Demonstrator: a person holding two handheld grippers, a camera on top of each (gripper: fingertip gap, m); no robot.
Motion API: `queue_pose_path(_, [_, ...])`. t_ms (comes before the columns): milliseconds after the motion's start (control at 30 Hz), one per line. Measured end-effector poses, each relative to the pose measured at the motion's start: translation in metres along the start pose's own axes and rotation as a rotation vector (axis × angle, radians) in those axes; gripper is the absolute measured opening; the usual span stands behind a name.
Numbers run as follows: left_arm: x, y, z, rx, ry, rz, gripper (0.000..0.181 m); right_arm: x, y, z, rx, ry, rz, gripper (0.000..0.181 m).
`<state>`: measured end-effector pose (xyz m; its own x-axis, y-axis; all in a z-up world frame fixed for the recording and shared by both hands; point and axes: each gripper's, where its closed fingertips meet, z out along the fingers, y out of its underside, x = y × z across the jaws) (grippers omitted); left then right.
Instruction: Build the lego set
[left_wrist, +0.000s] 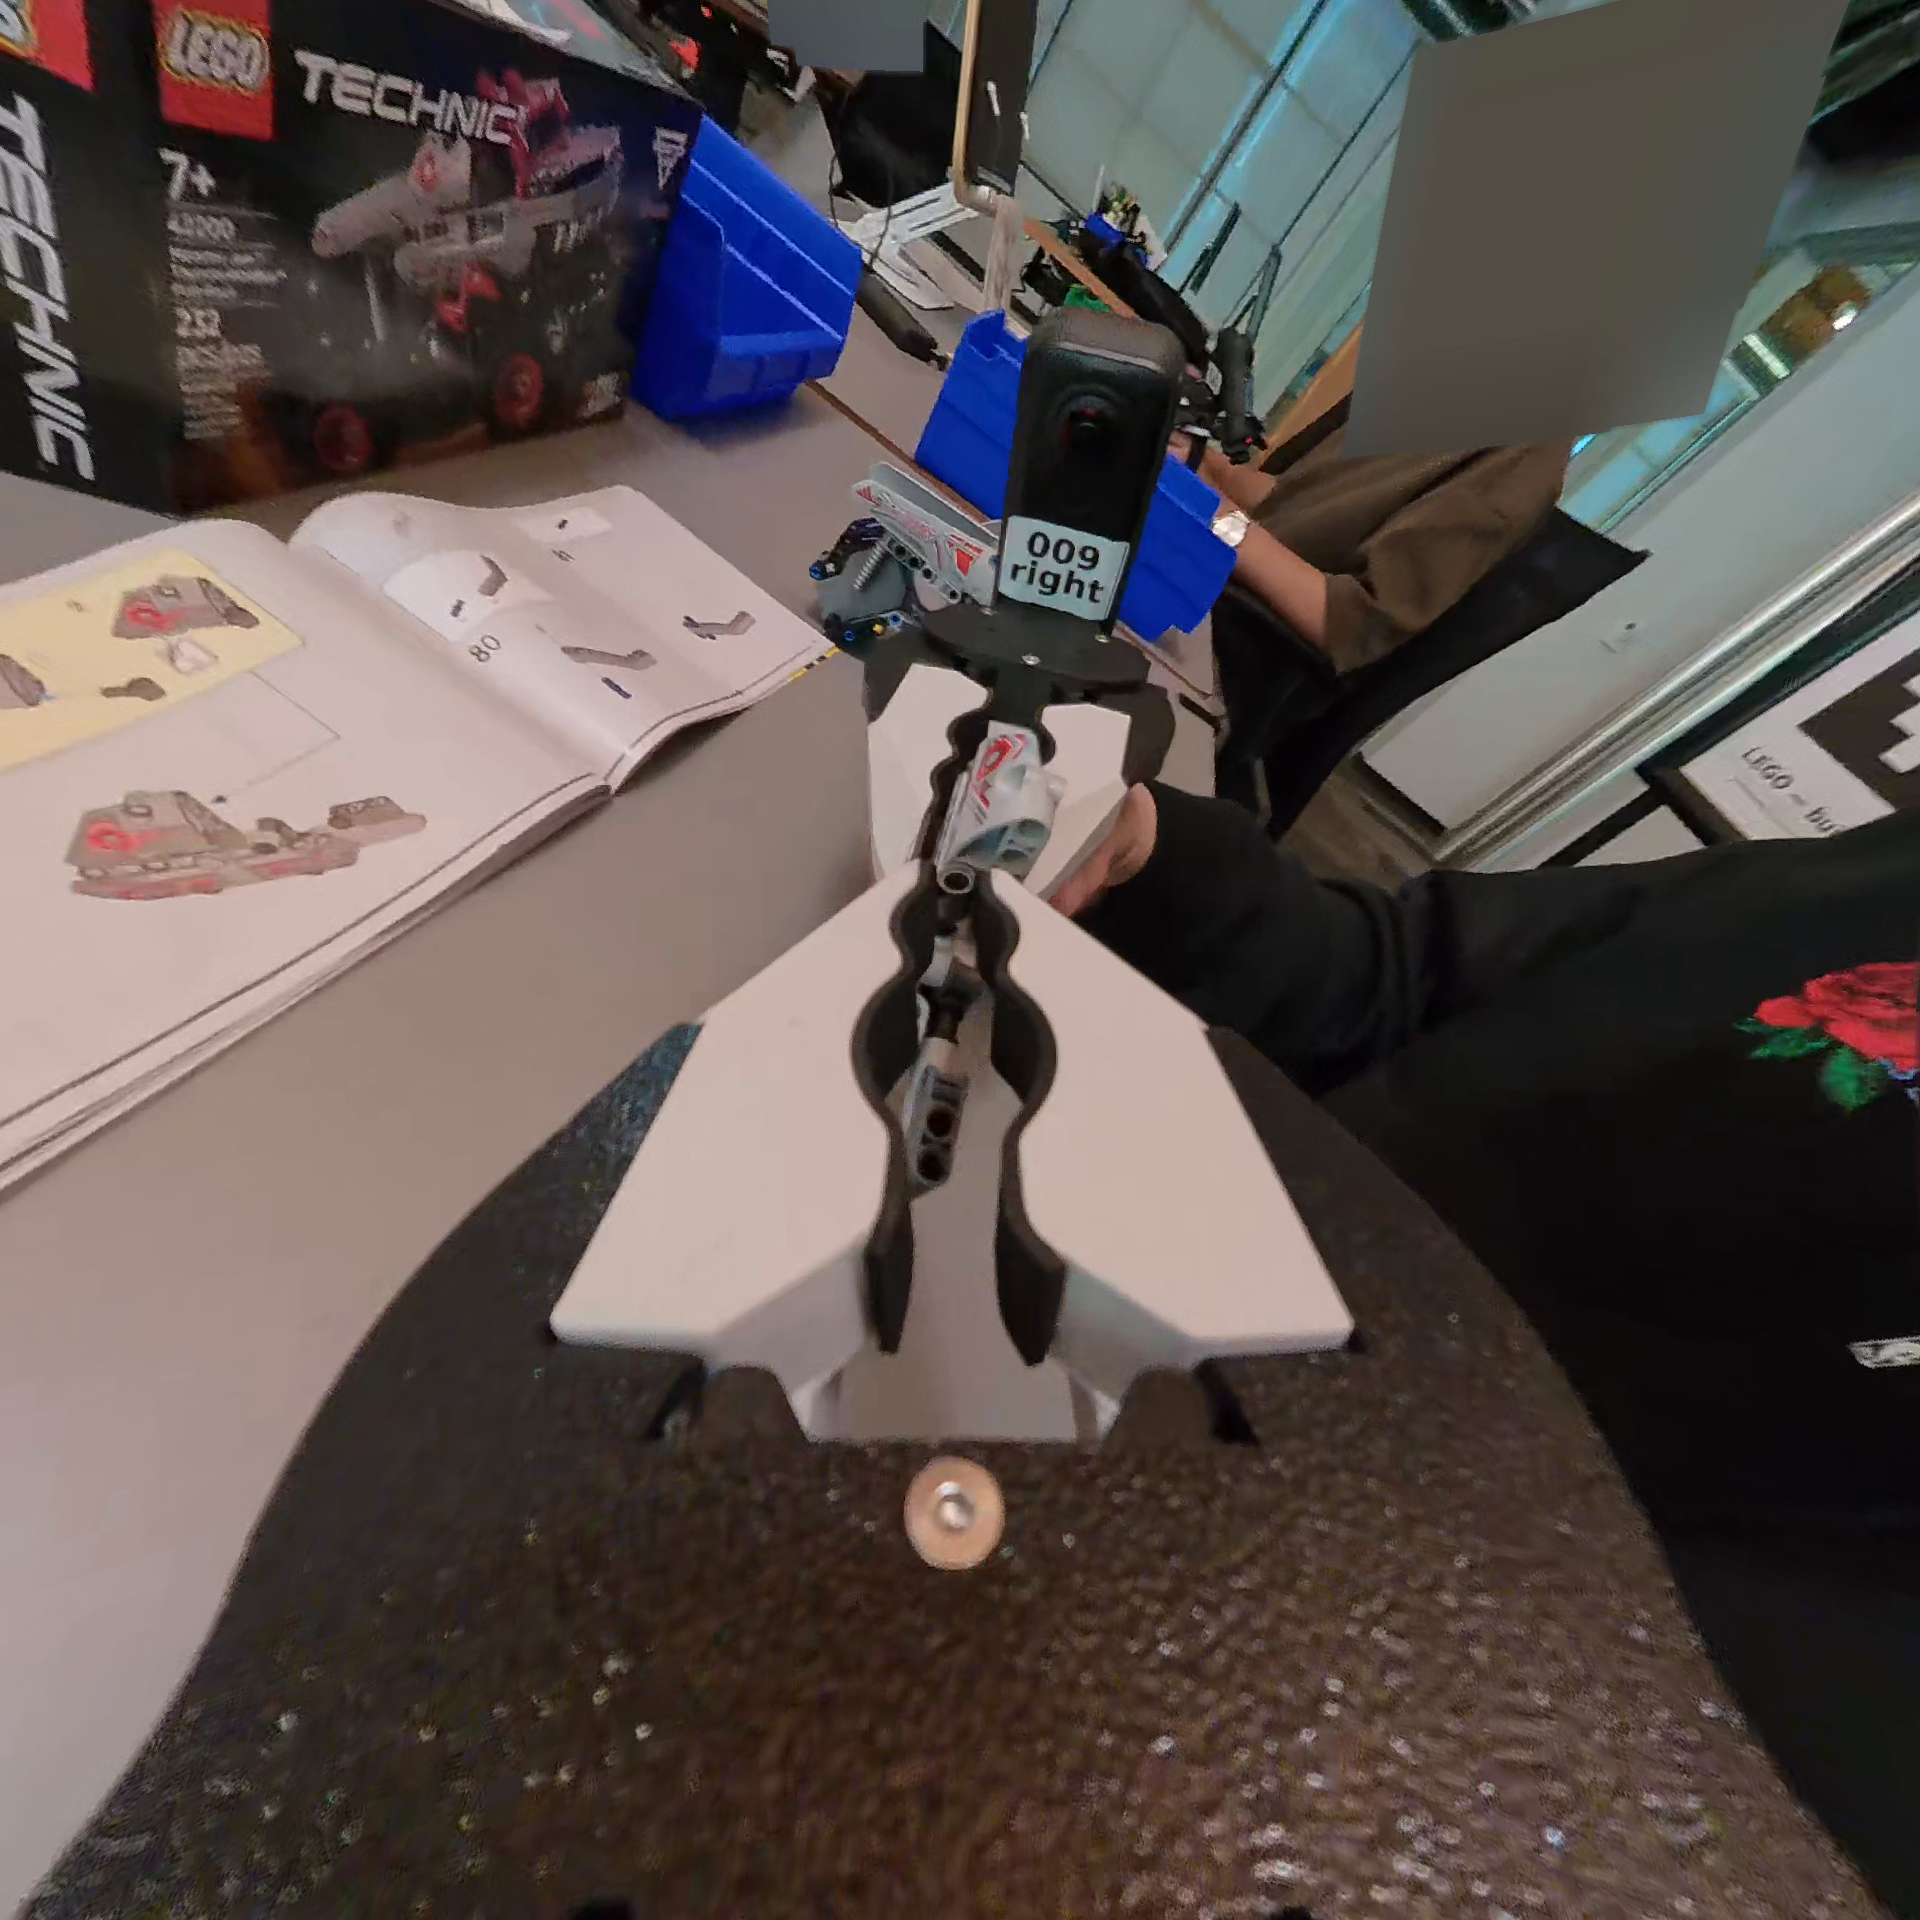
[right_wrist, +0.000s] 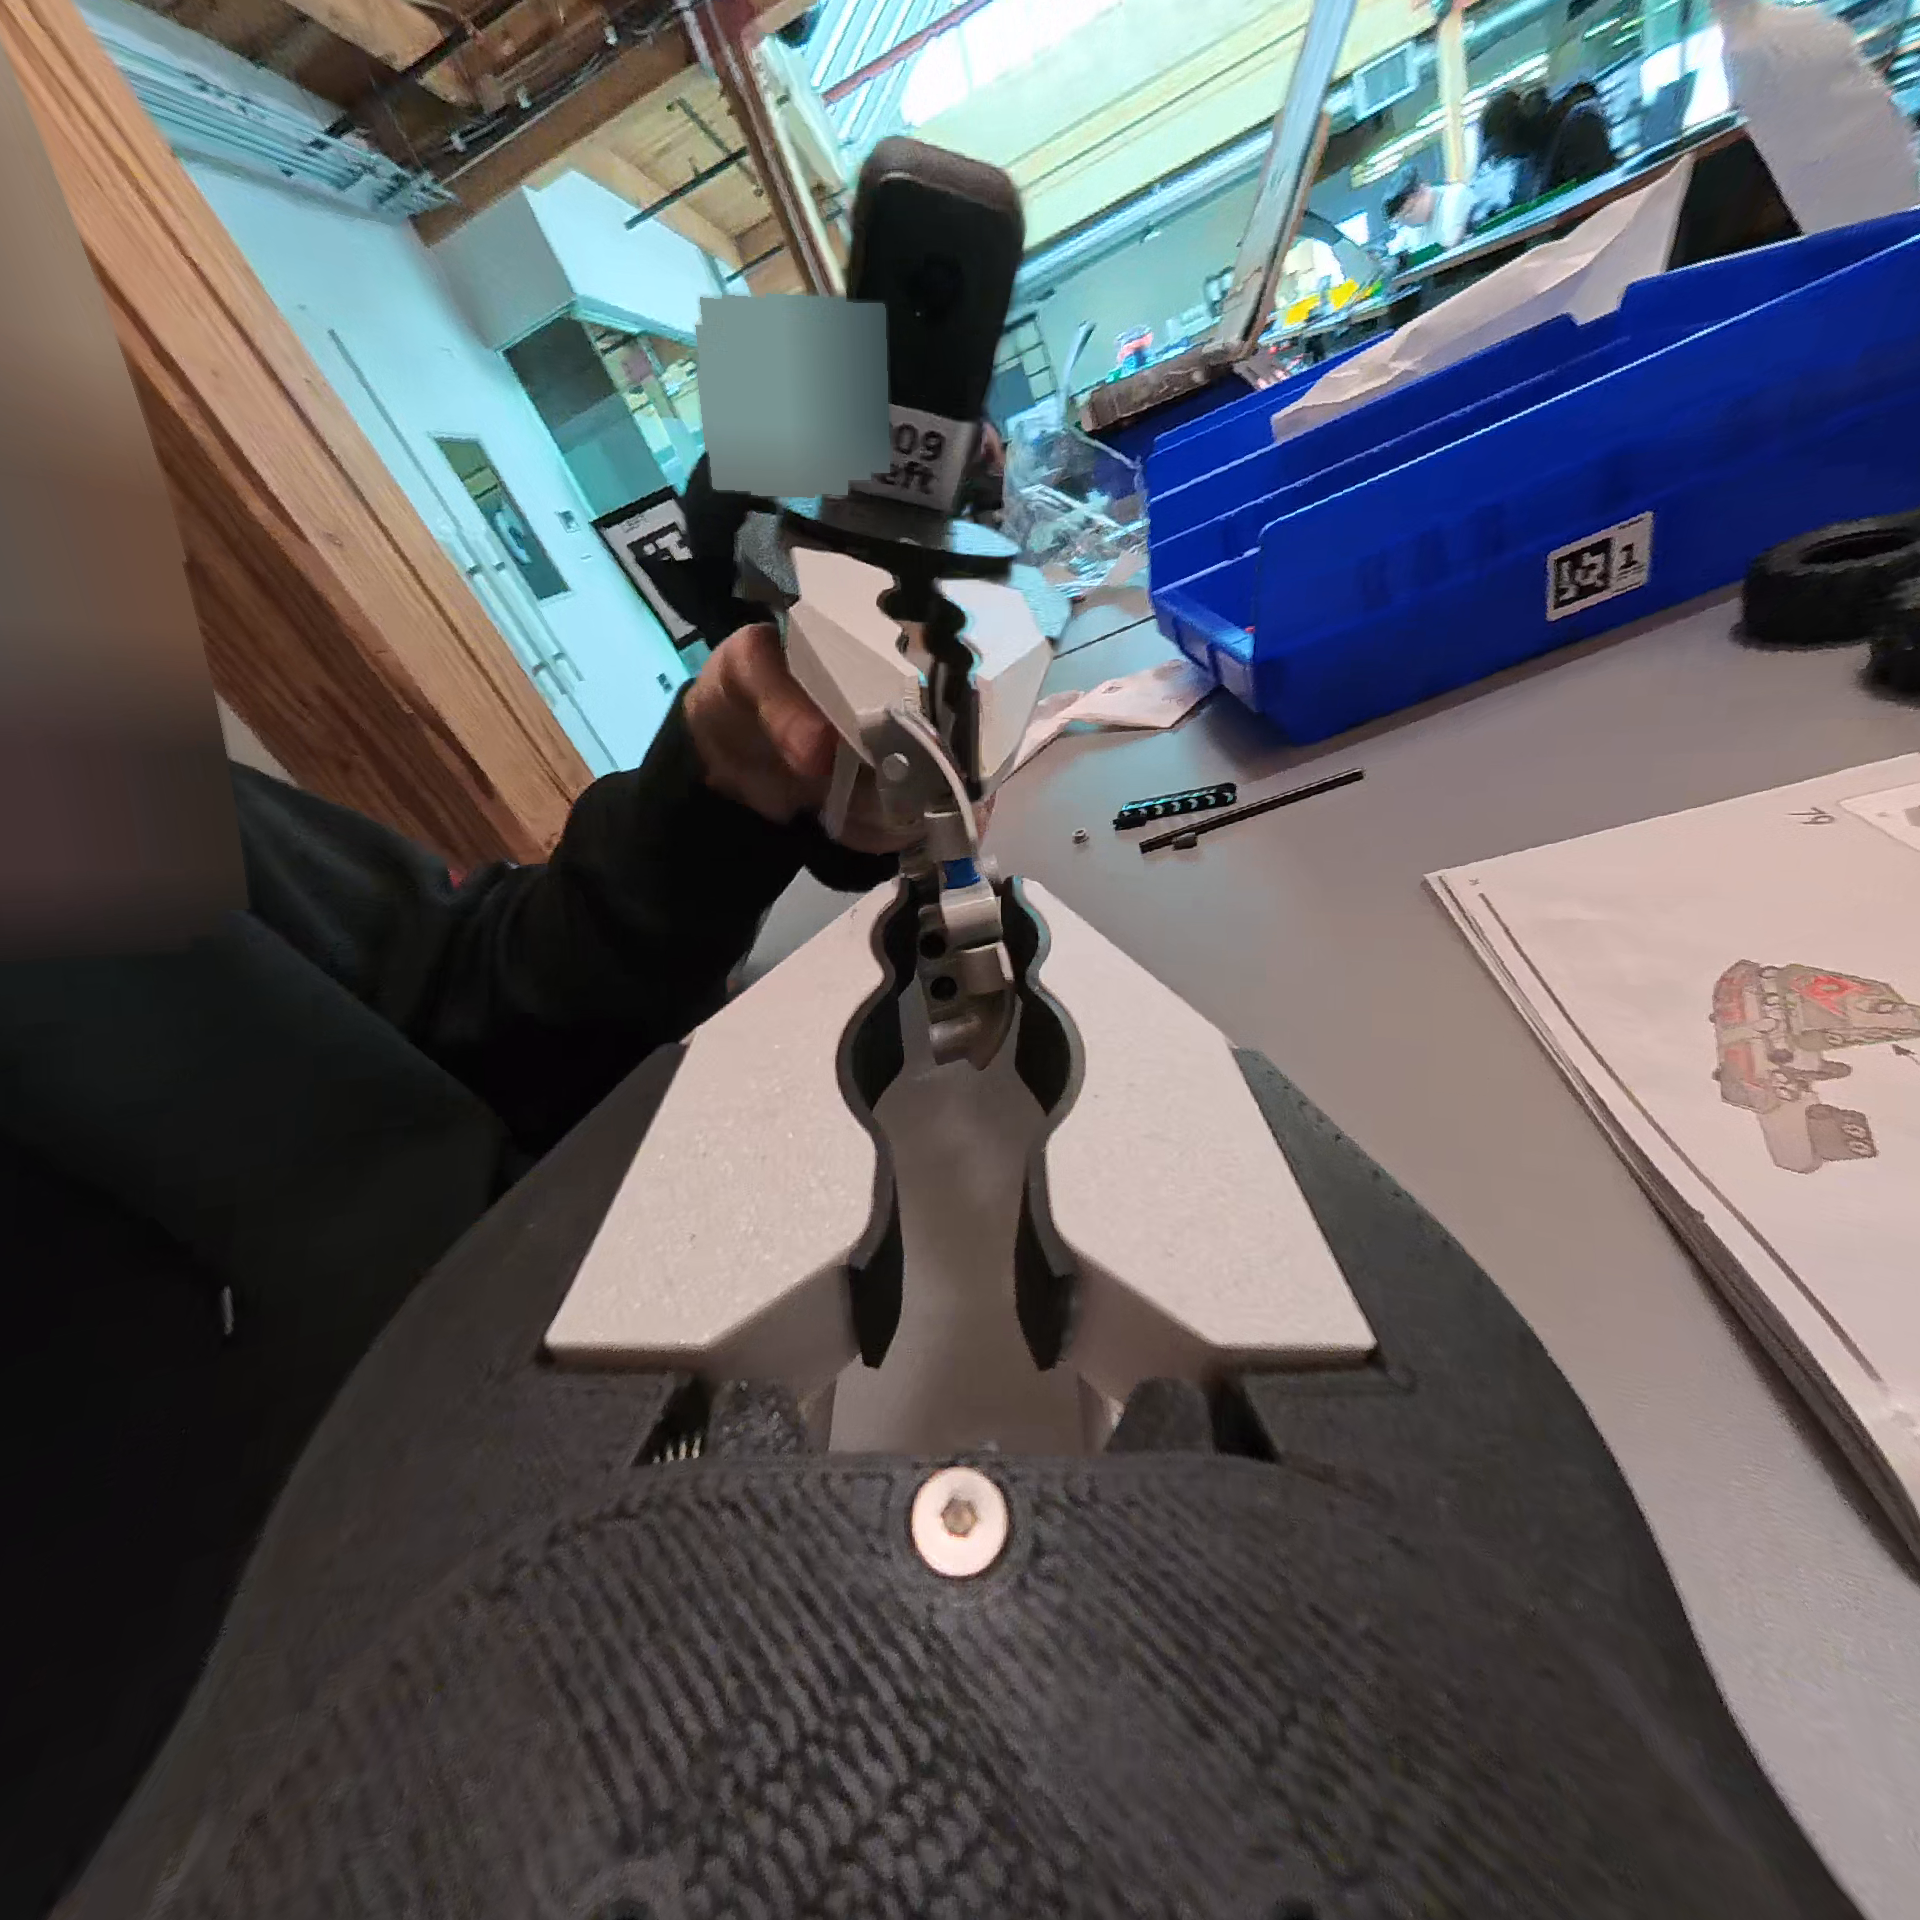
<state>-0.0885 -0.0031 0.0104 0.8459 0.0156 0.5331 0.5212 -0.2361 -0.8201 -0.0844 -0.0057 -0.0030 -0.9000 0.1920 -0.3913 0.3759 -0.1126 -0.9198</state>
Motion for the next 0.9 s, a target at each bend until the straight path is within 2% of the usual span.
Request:
queue_pose_path(167, [-0.003, -0.008, 0.004, 0.066, -0.020, 0.064, 0.004, 0.001, -0.006, -0.001, 0.061, -0.010, 0.077, 0.015])
queue_pose_path(433, [-0.007, -0.002, 0.009, 0.061, 0.008, -0.029, 0.004, 0.007, -0.003, -0.007, 0.074, -0.008, 0.158, 0.010])
queue_pose_path(633, [-0.005, -0.008, 0.008, 0.076, -0.030, 0.125, 0.004, 0.007, -0.006, -0.009, 0.101, -0.038, 0.199, 0.011])
queue_pose_path(733, [0.003, -0.021, -0.003, 0.142, -0.047, 0.255, 0.000, 0.006, -0.008, -0.010, 0.111, -0.043, 0.196, 0.011])
queue_pose_path(900, [0.008, -0.013, -0.004, 0.051, -0.091, 0.393, 0.000, 0.001, -0.004, -0.007, 0.079, -0.062, 0.176, 0.011])
